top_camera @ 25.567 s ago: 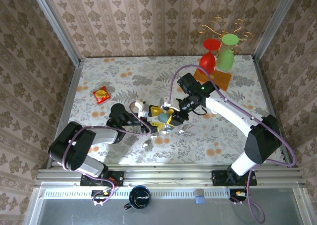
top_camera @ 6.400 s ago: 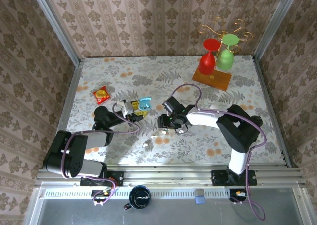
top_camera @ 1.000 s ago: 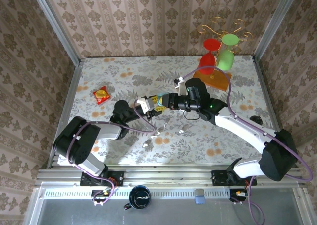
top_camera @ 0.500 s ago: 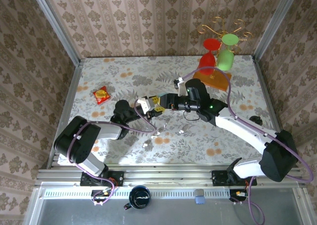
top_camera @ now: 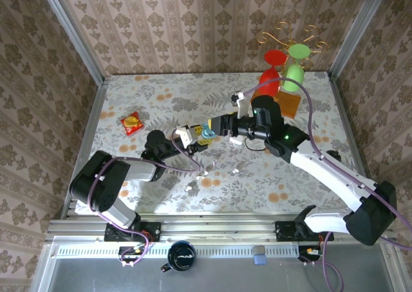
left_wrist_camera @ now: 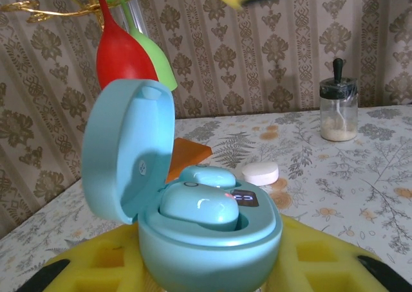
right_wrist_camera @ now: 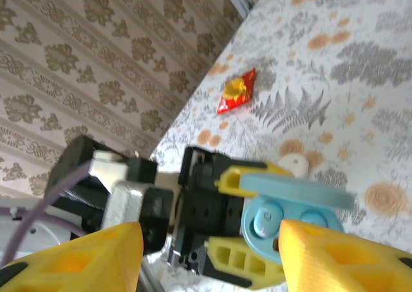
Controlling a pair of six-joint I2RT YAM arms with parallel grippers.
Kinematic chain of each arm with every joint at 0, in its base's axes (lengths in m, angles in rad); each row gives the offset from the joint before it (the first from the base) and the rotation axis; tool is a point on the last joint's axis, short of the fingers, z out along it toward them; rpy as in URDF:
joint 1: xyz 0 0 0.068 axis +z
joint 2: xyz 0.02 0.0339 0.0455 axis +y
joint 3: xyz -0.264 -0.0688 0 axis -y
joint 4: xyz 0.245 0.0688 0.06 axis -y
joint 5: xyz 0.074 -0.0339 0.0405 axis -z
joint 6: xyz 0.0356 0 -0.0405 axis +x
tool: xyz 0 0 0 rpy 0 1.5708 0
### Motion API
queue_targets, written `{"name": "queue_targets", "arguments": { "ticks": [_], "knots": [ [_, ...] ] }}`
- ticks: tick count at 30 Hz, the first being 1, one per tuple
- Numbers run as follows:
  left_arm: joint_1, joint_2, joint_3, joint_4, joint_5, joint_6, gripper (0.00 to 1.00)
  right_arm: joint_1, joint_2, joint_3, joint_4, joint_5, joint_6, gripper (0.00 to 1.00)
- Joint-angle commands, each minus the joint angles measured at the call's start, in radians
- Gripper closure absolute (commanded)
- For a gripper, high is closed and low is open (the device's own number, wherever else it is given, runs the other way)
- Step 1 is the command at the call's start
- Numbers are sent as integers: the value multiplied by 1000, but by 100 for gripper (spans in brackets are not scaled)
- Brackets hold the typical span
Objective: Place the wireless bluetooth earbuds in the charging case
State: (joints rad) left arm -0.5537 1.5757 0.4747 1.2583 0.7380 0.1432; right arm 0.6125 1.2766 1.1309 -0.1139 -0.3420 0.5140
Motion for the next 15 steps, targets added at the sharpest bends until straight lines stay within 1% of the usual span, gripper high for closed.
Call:
{"name": "queue_targets", "arguments": {
  "ticks": [1, 3, 7, 11, 15],
  "knots": [
    [5, -34, -11, 36, 36, 0, 65, -12, 62, 79, -81, 23, -55, 41],
    [5, -45, -18, 35, 34, -8, 65, -12, 101, 128, -117, 18, -62, 40],
    [3, -48, -18, 36, 13, -18, 65, -16, 163, 168, -135, -9, -54, 40],
    [3, -52, -10, 36, -3, -31, 66, -17, 185, 166, -142, -47, -38, 39],
    [10, -47, -5, 37, -34, -50, 65, -19, 166, 122, -111, -38, 0, 39]
  ]
}}
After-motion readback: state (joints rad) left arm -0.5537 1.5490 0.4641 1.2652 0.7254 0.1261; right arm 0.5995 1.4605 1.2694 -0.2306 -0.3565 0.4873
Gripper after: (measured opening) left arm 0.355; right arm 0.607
